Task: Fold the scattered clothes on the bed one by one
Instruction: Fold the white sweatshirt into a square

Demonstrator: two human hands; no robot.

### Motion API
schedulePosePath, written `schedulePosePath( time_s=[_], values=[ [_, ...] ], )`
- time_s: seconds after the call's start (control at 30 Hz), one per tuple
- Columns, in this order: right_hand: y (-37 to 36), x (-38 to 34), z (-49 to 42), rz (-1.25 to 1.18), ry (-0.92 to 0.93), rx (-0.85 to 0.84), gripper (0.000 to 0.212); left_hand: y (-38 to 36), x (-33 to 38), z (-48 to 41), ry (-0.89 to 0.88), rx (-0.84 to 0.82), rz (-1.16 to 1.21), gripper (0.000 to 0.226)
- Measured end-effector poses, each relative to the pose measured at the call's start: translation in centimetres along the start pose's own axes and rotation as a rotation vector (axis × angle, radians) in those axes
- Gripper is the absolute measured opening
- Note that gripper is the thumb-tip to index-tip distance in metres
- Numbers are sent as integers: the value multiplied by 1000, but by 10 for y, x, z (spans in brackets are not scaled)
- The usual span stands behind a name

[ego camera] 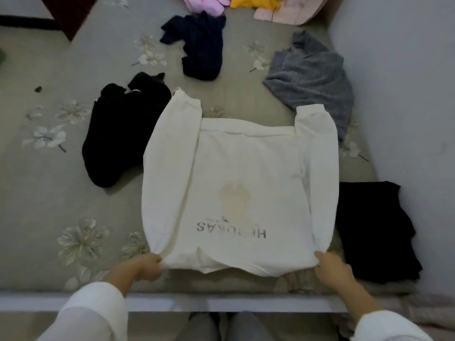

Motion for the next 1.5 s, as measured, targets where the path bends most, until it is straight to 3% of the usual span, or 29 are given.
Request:
schedulePosePath(
  time_s=[0.07, 0.17, 0.3, 0.43, 0.5, 0.67, 0.83, 1.17, 1.33, 1.5],
  values=[
    [-20, -4, -1, -98, -23, -109, 45, -20, 3, -15, 37, -4, 23, 37],
    [-43, -21, -9, -204, -53, -67, 38, -39, 17, -36, 14, 100, 101, 39],
    [-62, -53, -21, -152, -51, 11, 37, -57, 47, -55, -112, 251, 132, 41],
    [-54, -66, -38, 38, -101, -119, 27, -68, 74, -70, -175, 152, 71, 47],
    [-32, -67, -53, 105, -81, -79, 22, -58, 89, -78, -176, 182, 75, 47],
    [43, -68, -103, -23, -45, 107, 18, 3, 140, -100, -272, 375, 88, 46],
    [99, -75, -170, -252, -8, 184, 36, 78, 192, -145, -348, 615, 52, 44],
    [168, -131, -330, -260, 275, 552, 44, 221, 215, -281, -388, 946, -19, 50],
    [196, -161, -387, -322, 339, 589, 47, 287, 215, -305, -300, 1086, 38, 36],
    [223, -164, -418, -310, 299, 463, 46, 340, 215, -326, -190, 1008, -44, 39]
  ],
)
Point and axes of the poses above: each hand's wrist, its own z-axis away from the middle knuckle, its own y-axis out of the back of the hand, x = y × z, the point moved 3 cm from there along -z, towards the middle knuckle, and after that the axes turned 2 degrees about -x, right-handed, at the moved point
